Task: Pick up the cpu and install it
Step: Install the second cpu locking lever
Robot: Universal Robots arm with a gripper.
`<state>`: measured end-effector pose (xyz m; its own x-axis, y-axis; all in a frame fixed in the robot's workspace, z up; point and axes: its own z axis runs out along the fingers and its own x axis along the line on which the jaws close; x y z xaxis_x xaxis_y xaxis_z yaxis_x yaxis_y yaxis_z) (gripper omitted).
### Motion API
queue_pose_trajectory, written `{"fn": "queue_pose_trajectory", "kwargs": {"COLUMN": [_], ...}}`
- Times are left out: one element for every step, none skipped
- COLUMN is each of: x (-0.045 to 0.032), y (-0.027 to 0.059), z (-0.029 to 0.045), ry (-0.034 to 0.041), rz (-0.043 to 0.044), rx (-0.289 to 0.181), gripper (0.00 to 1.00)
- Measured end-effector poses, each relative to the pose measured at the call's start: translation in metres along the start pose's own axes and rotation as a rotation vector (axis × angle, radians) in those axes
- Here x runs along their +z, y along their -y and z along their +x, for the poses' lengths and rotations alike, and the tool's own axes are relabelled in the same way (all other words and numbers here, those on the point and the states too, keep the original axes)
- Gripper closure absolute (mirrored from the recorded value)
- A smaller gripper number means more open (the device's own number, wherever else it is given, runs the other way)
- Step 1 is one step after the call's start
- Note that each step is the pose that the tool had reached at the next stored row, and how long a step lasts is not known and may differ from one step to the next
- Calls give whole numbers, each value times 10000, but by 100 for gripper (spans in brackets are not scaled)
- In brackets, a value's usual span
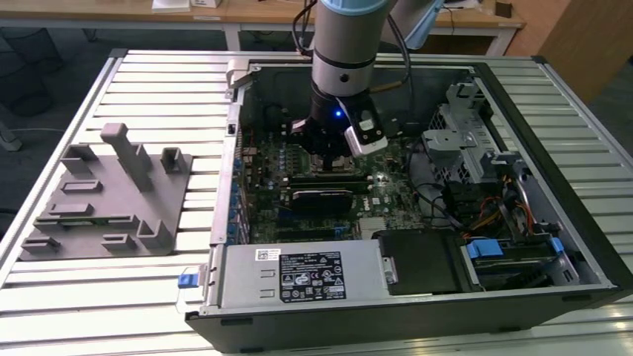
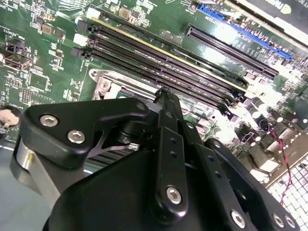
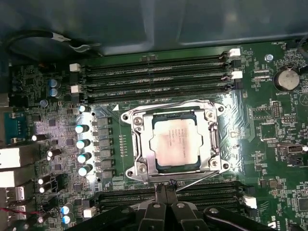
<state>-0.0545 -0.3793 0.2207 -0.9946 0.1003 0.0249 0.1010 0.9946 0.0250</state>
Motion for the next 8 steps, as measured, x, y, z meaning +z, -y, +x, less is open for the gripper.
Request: {"fn": "queue_pose_trajectory", "kwargs": {"x": [2,4,7,13,19,24,30,35], "y": [2,5,7,8,10,11,11,11], "z": [-1,-1,-1,-1,-1,-1,-2,-2], "ry": [0,-1,-4,-6,-9,-12,-15,-19], "rz": [-2,-1,3,5,8,13,15,19], "rx": [-43,-98,-169,-263,-364,-488,-629,-780], "gripper": [89,89,89,89,89,89,89,89]}}
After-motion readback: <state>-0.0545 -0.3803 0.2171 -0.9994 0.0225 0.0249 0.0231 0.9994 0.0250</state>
